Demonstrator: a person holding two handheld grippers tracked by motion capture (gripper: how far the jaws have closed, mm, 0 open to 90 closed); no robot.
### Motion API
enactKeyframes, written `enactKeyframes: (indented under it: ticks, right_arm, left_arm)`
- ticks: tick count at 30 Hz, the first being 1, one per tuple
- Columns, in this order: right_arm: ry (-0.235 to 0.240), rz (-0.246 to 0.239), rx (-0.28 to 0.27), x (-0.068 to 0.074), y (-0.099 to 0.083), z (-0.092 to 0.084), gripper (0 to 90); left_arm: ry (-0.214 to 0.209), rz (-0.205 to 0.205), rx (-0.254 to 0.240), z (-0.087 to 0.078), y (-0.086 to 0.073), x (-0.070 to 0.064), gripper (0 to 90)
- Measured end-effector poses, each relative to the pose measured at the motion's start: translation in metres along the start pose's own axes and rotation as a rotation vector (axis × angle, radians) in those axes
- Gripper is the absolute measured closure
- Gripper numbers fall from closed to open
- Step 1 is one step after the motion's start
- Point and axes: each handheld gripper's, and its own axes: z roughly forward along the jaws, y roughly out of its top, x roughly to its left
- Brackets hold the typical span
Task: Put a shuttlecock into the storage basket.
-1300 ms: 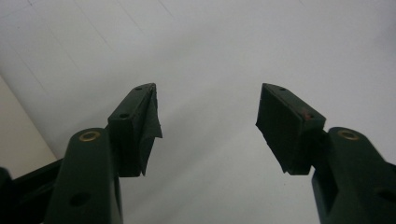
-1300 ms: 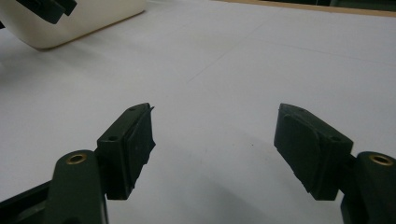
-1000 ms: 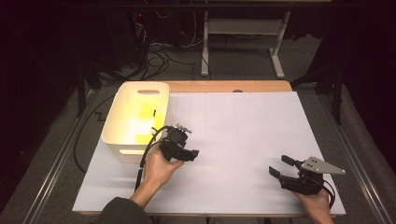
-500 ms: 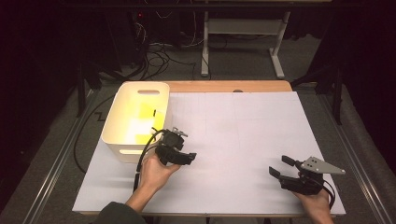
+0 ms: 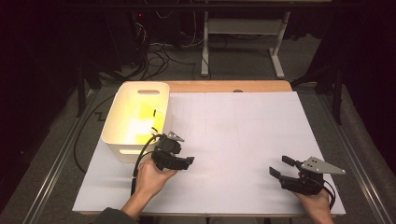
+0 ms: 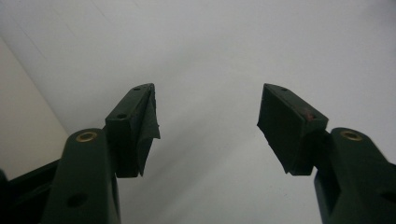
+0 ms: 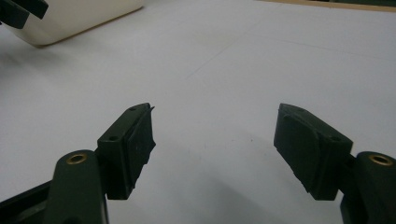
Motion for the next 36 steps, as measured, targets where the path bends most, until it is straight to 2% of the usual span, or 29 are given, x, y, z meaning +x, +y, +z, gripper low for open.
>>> enactKeyframes:
  ticks: [7, 21, 36]
  right_arm:
    - [0.0, 0.004, 0.007, 0.0, 0.0, 0.0, 29.0]
    - [0.0, 0.009, 0.005, 0.0, 0.0, -0.001, 29.0]
    - [-0.003, 0.01, 0.0, 0.001, 0.0, -0.002, 29.0]
  left_arm:
    - [-0.003, 0.015, -0.017, -0.003, -0.008, -0.001, 37.1]
    - [-0.004, 0.002, -0.052, -0.011, -0.023, -0.001, 36.6]
    - [0.025, -0.003, -0.101, -0.022, -0.04, 0.002, 36.8]
